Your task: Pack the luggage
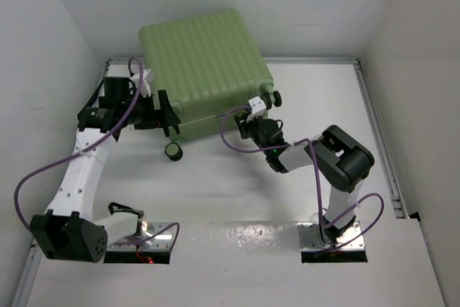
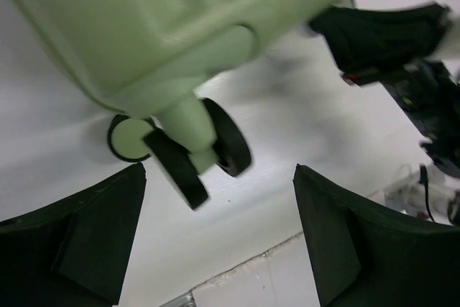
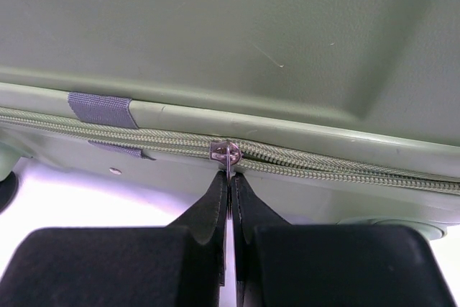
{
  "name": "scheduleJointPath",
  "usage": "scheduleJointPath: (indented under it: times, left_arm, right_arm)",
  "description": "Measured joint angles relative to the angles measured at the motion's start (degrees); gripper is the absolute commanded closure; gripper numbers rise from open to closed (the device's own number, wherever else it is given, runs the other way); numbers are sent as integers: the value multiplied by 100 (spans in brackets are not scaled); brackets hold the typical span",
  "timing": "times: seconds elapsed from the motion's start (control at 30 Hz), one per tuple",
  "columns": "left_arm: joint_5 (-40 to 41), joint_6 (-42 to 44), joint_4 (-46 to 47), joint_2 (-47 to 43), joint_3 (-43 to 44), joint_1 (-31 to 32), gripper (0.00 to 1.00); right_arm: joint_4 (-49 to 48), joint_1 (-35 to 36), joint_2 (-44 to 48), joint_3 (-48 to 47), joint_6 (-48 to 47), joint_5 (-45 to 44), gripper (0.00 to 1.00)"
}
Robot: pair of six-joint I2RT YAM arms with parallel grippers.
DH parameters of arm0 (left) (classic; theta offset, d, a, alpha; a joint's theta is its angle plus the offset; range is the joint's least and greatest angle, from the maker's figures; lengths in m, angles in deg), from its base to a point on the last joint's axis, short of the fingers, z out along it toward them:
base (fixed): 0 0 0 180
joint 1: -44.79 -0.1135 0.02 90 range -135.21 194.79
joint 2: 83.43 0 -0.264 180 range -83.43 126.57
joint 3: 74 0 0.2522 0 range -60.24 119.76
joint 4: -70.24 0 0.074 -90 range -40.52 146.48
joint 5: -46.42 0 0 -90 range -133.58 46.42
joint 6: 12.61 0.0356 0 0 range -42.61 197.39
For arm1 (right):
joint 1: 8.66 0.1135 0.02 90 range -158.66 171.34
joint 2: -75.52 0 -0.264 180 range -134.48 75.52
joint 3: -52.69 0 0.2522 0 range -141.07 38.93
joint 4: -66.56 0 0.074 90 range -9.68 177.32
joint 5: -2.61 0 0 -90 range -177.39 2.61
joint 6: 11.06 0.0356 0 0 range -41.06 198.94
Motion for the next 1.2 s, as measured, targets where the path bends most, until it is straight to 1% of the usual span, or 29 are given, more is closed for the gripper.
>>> scheduleJointPath:
  times: [0.13, 0.23, 0.4, 0.47, 0.6, 0.77, 0.97, 1.0, 1.07, 1.1, 1.17, 1.2]
  left_arm:
    - [710, -326, -66, 448, 181, 92, 13]
    - [1222, -446, -105, 778, 387, 289, 15]
    - [1742, -535, -197, 1268, 791, 527, 19]
    - [1823, -529, -273, 1425, 955, 573, 25]
    - [1952, -533, -378, 1502, 1038, 678, 29]
    - [2155, -549, -389, 1539, 981, 841, 29]
    - [2247, -791, -306, 1578, 621, 990, 29]
    - [2245, -833, -284, 1587, 608, 994, 31]
    - [2249, -883, -229, 1591, 608, 988, 41]
    - [2238, -922, -219, 1591, 608, 981, 55]
    - [2212, -946, -216, 1596, 610, 927, 68]
    - [2170, -944, -221, 1602, 616, 898, 79]
  right_arm:
    - [42, 26, 0, -24, 2, -79, 100]
    - [52, 31, 0, -33, 2, -94, 100]
    - [81, 35, 0, -48, 9, -114, 100]
    - [94, 33, 0, -57, 13, -118, 100]
    - [111, 28, 0, -66, 33, -116, 100]
    - [179, 24, 0, -105, 42, -118, 100]
    - [214, 24, 0, -118, 61, -129, 100]
    - [214, 24, -2, -118, 70, -140, 100]
    - [214, 24, -2, -118, 81, -160, 100]
    - [219, 24, -2, -118, 94, -175, 100]
    - [236, 24, -2, -120, 103, -225, 100]
    - [251, 24, -2, -120, 120, -256, 100]
